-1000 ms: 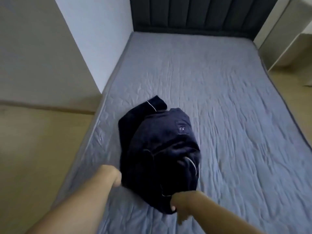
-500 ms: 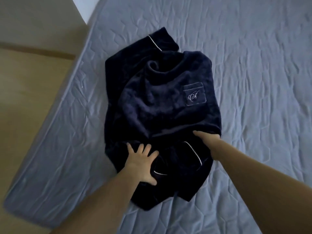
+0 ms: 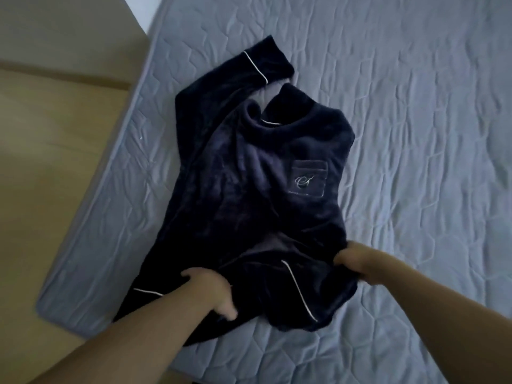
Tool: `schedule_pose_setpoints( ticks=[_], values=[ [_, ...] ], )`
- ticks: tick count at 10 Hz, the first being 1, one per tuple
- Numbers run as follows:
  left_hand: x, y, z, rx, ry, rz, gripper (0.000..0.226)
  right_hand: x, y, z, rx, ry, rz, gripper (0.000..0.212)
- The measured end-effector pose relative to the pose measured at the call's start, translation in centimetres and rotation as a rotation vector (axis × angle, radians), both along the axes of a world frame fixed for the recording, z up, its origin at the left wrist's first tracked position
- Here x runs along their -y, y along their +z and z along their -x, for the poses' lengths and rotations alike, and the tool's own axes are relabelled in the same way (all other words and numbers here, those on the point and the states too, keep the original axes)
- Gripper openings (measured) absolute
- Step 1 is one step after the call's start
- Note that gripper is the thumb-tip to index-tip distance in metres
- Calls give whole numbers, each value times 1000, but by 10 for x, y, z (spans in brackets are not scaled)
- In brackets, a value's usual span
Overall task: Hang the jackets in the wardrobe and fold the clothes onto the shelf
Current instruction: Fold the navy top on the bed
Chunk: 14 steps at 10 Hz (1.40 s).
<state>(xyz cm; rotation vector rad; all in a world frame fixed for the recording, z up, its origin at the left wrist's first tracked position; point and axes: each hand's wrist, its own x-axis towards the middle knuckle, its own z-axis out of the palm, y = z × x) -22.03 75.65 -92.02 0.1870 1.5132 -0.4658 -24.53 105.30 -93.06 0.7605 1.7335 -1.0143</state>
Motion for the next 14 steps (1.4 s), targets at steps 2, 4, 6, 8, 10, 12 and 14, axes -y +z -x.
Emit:
schedule_pose_setpoints(
  ticks=[2,4,6,8,10,12,14],
  values=[
    [-127,-10,-20,-592,115,-465,87,-46,11,-8,-37,-138,90,29],
    [-124,-34,-56,348,293,-123,36,-91,-6,33,-283,-208,-150,50],
    [-171,-34,41,-461,458,-367,28,-85,0,79,-434,58,-202,74],
    [-201,-105,29,-663,290,-2,60,-69,-4,140,-651,411,-302,89],
    [-214,-139,37,-745,304,137,44,-58,-21,219,-561,641,-481,87],
    [-219,-138,34,-777,275,175,47,-58,-12,222,-1016,1088,-368,30],
    [-215,-123,31,-752,388,140,58,-93,22,170,-1166,1172,-240,32]
  ],
)
